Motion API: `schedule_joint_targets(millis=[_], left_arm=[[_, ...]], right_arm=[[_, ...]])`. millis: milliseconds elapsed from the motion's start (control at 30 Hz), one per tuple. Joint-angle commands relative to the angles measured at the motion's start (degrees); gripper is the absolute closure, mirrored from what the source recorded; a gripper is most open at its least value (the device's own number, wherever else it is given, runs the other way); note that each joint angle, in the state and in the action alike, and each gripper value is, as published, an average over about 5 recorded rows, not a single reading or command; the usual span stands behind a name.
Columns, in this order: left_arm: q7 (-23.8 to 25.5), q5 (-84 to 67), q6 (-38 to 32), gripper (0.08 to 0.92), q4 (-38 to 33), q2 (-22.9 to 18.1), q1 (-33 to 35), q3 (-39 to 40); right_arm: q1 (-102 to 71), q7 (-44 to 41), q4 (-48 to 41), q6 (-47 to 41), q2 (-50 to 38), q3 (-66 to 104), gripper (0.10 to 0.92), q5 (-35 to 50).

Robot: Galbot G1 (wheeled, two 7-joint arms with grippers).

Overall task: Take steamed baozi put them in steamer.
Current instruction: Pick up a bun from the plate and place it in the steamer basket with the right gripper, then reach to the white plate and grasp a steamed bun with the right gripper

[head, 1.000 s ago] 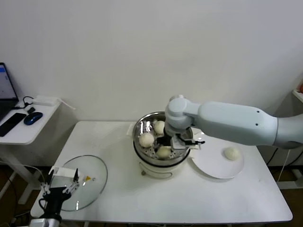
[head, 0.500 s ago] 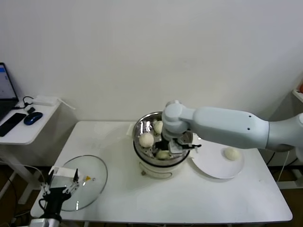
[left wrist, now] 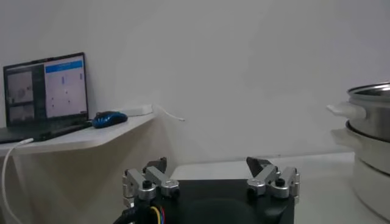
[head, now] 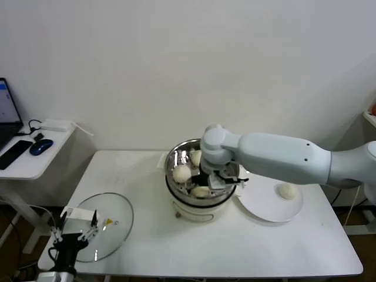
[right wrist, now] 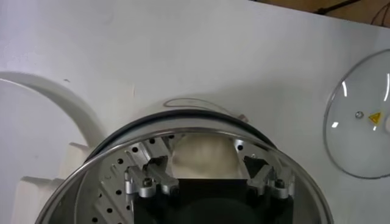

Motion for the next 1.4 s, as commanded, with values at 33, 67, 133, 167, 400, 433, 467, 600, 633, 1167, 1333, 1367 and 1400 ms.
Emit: schedule_joint_targets(millis=[33,67,133,167,400,433,467,600,633,1167,1333,1367,1400], left_arm=[[0.00,0.16,0.19,0.177,-0.19,-0.04,-0.21,0.09],[0.00,0.24,0.24,0.177,-0.22,-0.05,-0.32,0.15],[-0.01,0.48,0.39,0.177,-0.33,-0.15,-0.55,0.33],[-0.01,0.59,0.46,0.177,-0.41,-0.21,-0.64,0.42],[-0.03,0.65,0.57,0.177,-1.06,-0.34,-0.60,0.49],[-0.05,0.54,0.58,0.177,-1.23,-0.35,-0.61,0.46],[-0.10,0.45,0.59,0.177,-1.41,-0.35,-0.63,0.43],[-0.36,0.24,0.74,0.177,-1.71,-0.26,-1.03,0.50],[-0.40,0.20,0.82,0.177,-1.81,-0.25,-1.16,0.57],[-0.29,0.78,0.98,0.177,-1.47,-0.23,-1.71,1.51],[-0.28,0.82,0.99,0.177,-1.54,-0.27,-1.56,1.47],[-0.28,0.82,0.98,0.177,-1.57,-0.28,-1.48,1.46],[-0.28,0.82,0.96,0.177,-1.59,-0.28,-1.37,1.44]], right_arm=[[3.04,-0.73,-1.06,2.20,-0.23,2.04,0.202,2.95],[3.68,-0.93,-1.29,2.44,-0.28,2.29,0.202,3.51],[5.07,-1.44,-1.83,2.93,-0.52,2.44,0.202,4.97],[5.87,-1.68,-2.12,3.08,-0.73,2.36,0.202,5.78],[14.82,-2.82,-3.58,-0.40,-5.18,-1.90,0.203,17.25],[16.40,-2.86,-3.95,-2.22,-6.23,-3.55,0.203,19.96],[18.01,-2.85,-4.39,-4.11,-7.23,-5.30,0.203,22.70],[22.89,-2.74,-7.30,-13.91,-11.12,-12.09,0.203,33.91],[23.61,-2.67,-8.41,-16.97,-12.19,-13.52,0.203,36.99],[4.31,5.55,-21.71,-38.21,-29.37,-4.67,0.203,44.94],[-3.52,4.44,-23.60,-37.92,-30.22,1.93,0.203,37.51],[-4.81,4.08,-24.09,-37.68,-30.01,2.99,0.203,35.87],[-6.06,3.73,-24.78,-37.29,-29.65,3.98,0.203,34.04]])
